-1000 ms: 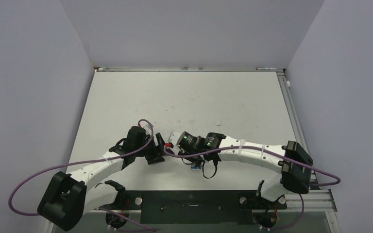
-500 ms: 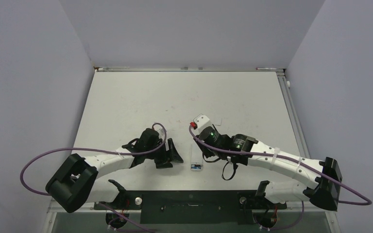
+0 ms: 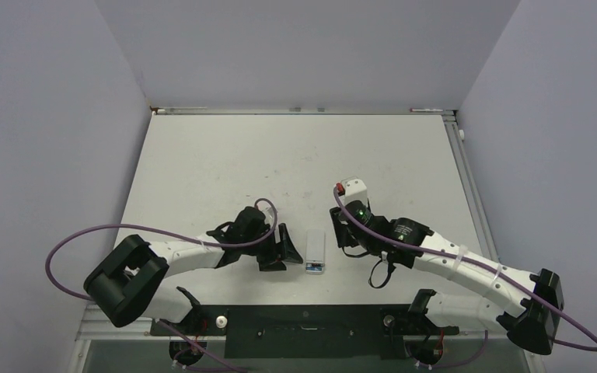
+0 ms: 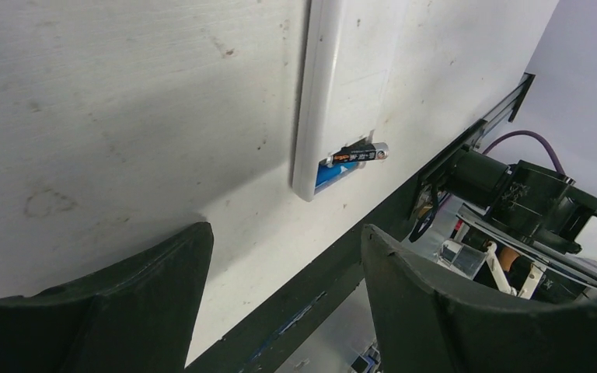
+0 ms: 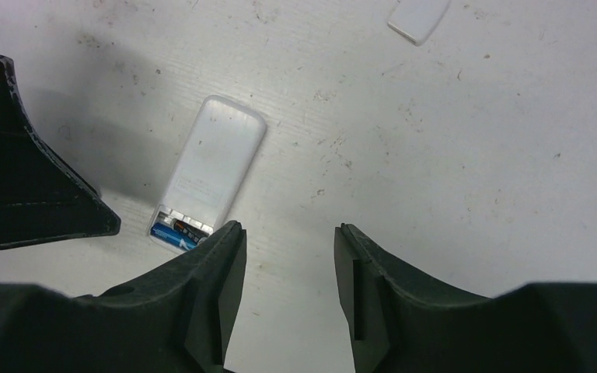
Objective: Load the batteries into the remote control
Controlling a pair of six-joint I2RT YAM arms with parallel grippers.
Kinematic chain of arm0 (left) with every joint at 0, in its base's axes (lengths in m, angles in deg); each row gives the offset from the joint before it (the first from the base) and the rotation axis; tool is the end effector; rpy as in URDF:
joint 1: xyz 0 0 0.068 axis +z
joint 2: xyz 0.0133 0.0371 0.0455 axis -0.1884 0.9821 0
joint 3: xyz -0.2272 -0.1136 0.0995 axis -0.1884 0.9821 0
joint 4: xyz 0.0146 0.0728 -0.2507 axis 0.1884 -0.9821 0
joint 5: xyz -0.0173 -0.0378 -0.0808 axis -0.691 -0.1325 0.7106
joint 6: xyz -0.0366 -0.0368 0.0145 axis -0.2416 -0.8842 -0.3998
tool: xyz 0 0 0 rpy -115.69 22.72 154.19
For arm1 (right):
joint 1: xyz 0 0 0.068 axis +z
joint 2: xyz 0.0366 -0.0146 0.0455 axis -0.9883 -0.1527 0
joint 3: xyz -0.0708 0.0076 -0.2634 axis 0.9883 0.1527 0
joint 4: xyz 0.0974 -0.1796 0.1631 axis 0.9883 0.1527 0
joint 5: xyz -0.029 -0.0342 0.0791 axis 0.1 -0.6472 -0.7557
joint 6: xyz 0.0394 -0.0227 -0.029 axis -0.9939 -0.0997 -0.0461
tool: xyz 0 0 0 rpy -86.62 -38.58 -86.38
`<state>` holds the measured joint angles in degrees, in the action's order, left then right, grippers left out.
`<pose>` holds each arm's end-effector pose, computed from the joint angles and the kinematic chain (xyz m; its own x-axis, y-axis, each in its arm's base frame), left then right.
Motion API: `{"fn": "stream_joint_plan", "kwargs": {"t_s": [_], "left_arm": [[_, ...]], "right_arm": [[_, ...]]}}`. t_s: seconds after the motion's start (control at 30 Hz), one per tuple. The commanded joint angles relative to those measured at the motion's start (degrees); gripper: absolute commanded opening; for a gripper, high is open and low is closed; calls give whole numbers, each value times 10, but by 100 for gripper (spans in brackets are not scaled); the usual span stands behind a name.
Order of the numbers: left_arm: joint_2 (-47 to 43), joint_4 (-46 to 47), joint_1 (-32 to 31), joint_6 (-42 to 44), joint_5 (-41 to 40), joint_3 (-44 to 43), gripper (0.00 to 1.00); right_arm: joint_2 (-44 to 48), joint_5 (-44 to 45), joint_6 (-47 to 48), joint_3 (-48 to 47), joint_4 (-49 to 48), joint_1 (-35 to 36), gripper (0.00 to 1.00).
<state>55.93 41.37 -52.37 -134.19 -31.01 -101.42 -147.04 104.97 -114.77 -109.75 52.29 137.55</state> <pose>0.1660 -0.1664 0.1364 -0.9823 -0.1671 -0.0844 -0.0540 0.6846 -0.7269 0.1288 0.1726 0.2769 -0.6739 -0.2379 -0.6995 -0.4061 0.9102 0.0817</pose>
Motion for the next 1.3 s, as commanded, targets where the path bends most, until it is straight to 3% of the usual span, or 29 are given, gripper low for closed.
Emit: {"fn": "stream_joint_plan", "kwargs": {"t_s": [0.0,0.27,0.7,0.87,1.1,1.27], "left_arm": [[37,17,-22,-7,-7,-20,67],[51,25,-49,-17,-15,-21,67],[35,39,-59,-29,-23,2,67],[50,54,-60,-28,-24,-8,62],[67,64,-60,-23,-27,-34,42],[80,76,-58,-18,-27,-40,36]], "right_arm": [[18,-12,-52,5,6,-7,46],[36,-23,-95,11,28,-9,45],[21,-71,-155,61,-31,-9,44],[5,-90,-168,74,-49,-10,42],[7,-101,-190,97,-73,-9,39],[2,-106,-200,114,-90,-9,38]]}}
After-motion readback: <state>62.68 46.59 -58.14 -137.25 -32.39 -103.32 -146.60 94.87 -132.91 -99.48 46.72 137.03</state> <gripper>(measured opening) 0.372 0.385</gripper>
